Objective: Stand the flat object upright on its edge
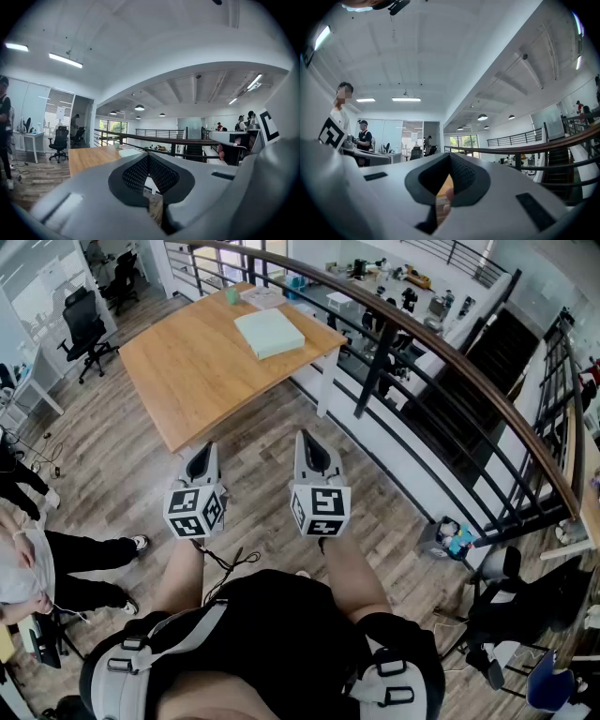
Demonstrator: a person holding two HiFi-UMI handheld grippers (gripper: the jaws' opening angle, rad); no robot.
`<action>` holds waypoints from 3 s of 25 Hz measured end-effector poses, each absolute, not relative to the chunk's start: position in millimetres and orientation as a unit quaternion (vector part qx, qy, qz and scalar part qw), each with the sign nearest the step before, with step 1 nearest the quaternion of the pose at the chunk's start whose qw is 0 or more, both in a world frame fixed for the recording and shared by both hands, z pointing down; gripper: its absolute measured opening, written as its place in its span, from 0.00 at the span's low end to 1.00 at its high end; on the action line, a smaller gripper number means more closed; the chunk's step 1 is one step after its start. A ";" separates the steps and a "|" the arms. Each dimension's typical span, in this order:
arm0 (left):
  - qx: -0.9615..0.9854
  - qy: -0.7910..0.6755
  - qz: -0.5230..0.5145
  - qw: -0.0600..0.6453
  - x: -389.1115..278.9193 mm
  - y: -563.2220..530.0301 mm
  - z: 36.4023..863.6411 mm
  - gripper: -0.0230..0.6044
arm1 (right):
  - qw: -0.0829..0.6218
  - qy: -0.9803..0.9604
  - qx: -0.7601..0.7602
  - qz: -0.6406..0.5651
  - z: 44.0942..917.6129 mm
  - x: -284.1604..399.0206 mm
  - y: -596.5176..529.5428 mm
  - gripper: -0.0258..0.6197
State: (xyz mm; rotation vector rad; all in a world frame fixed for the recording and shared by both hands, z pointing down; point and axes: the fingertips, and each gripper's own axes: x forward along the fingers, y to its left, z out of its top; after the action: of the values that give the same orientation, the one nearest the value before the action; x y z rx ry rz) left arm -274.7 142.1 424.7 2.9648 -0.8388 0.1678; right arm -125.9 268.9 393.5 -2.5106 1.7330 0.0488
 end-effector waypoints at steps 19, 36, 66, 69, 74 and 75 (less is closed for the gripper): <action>0.964 -0.263 0.030 0.000 -226.5 181.8 414.7 0.04 | 0.066 0.540 -0.837 0.055 381.6 -74.8 317.8 0.04; 0.968 -0.252 0.011 0.000 -172.3 182.6 417.9 0.04 | 0.070 0.546 -0.833 0.047 387.1 -26.2 307.2 0.04; 0.966 -0.238 0.075 0.069 45.7 -194.2 469.8 0.04 | -0.001 0.572 -0.820 -0.040 432.5 189.0 -90.0 0.04; 0.966 -0.235 0.077 0.075 61.9 -221.6 471.5 0.04 | -0.011 0.567 -0.823 -0.044 432.3 203.7 -114.3 0.04; 0.963 -0.238 0.090 0.093 74.2 -239.2 485.9 0.04 | -0.027 0.572 -0.817 -0.064 446.6 220.2 -131.2 0.04; 0.962 -0.240 0.093 0.094 75.7 -240.6 488.1 0.04 | -0.029 0.573 -0.816 -0.070 450.7 224.9 -133.4 0.04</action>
State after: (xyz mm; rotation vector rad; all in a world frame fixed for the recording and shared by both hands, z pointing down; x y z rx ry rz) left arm 75.7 -240.6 488.1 2.8533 -0.7120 0.2745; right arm 224.9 -133.4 450.7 -2.6112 1.8343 -0.2255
